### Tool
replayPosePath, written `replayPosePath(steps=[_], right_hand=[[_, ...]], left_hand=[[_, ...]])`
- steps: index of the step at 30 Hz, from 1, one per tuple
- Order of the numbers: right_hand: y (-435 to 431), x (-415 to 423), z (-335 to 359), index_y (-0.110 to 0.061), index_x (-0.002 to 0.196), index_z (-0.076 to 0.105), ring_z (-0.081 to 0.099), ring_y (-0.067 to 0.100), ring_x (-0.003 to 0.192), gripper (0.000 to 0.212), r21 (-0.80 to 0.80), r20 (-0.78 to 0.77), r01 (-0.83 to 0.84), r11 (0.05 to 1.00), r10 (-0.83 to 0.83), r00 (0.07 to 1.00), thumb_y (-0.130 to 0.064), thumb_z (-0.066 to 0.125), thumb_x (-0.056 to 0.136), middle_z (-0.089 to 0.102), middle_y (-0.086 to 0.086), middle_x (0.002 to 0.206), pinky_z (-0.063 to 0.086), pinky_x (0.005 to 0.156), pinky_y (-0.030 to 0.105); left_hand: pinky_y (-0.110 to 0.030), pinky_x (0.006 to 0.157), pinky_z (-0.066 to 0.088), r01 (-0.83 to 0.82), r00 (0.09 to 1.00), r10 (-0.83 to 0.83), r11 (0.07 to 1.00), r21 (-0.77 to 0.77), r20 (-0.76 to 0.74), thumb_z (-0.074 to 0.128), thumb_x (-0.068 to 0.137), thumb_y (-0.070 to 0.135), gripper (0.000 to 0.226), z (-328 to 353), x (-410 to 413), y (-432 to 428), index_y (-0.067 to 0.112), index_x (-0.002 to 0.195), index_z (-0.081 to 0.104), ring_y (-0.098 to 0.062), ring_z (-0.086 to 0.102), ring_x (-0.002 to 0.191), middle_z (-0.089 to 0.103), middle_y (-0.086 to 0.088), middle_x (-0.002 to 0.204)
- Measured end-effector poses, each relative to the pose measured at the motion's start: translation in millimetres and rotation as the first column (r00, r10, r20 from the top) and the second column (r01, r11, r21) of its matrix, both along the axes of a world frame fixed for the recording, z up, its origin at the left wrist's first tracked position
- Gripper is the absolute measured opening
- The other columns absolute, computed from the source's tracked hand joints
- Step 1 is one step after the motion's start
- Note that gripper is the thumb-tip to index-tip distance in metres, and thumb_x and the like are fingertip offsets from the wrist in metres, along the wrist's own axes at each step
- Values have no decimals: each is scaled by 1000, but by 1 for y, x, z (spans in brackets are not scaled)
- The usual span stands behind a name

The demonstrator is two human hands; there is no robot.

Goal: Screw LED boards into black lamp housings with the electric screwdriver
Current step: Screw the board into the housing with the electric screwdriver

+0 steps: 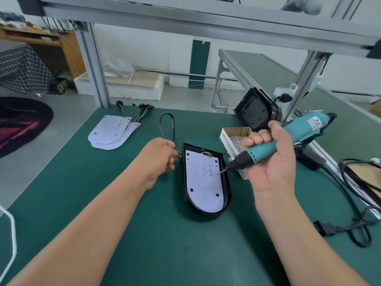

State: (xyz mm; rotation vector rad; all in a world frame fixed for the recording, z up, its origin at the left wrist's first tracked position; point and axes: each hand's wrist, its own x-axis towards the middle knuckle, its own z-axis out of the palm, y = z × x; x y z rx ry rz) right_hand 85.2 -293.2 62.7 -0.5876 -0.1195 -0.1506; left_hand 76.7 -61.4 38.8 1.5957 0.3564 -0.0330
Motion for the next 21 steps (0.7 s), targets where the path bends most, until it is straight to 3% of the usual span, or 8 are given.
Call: replayPosePath(steps=[2, 5, 7, 9, 13, 17, 21], right_hand=[[-2, 2, 1, -18, 97, 60, 47, 13, 64, 6, 29, -27, 35, 999, -34, 999, -12, 62, 100, 45, -4, 72, 48, 67, 28], [-2, 3, 2, -17, 96, 59, 47, 13, 63, 7, 44, -34, 49, 998, -47, 998, -12, 61, 100, 45, -3, 71, 49, 66, 28], [-1, 2, 2, -17, 98, 59, 46, 13, 64, 6, 39, -28, 43, 998, -42, 999, -12, 62, 100, 44, -3, 72, 49, 66, 28], [-1, 1, 3, -17, 99, 59, 47, 13, 64, 6, 40, -15, 37, 999, -36, 999, -12, 62, 99, 45, -3, 72, 49, 66, 28], [-3, 0, 5, -17, 100, 59, 47, 13, 64, 6, 67, 0, 22, 998, -22, 1000, -12, 62, 99, 45, -3, 72, 49, 67, 28], [-3, -1, 7, -17, 100, 60, 47, 13, 65, 6, 88, 3, 25, 996, -25, 1000, -11, 62, 98, 45, -3, 72, 49, 68, 28], [-5, -3, 10, -16, 99, 60, 48, 13, 66, 5, 117, 16, 25, 993, -27, 1000, -11, 61, 98, 46, -3, 73, 49, 69, 27]], left_hand=[[-23, 57, 58, -69, 994, 95, 916, -396, 47, 35, 101, -16, 28, 7, -1, 5, -1, 104, 58, -16, 60, 65, 62, -15, 88], [-19, 60, 60, -12, 991, 94, 771, -637, 96, 39, 107, -12, 20, 16, -3, 8, -8, 108, 59, -14, 75, 67, 74, -16, 81], [-16, 57, 58, 62, 990, 34, 758, -650, 135, 45, 110, -2, 16, 21, -6, 7, -5, 112, 60, -9, 73, 64, 76, -9, 78], [-13, 51, 54, 145, 983, -49, 803, -579, 178, 53, 108, 11, 14, 23, -10, 3, 1, 108, 63, -3, 65, 58, 73, -2, 76], [-13, 38, 39, 236, 967, -153, 839, -490, 204, 70, 90, 33, 21, 26, -18, -4, 13, 94, 64, -2, 54, 49, 65, 2, 73], [-13, 36, 31, 324, 945, -246, 801, -503, 216, 73, 87, 32, 21, 28, -25, -10, 11, 89, 71, -3, 44, 44, 60, -1, 73], [-15, 41, 38, 399, 917, -346, 814, -421, 200, 75, 85, 20, 21, 28, -31, -15, 7, 98, 83, -7, 55, 55, 71, -8, 85]])
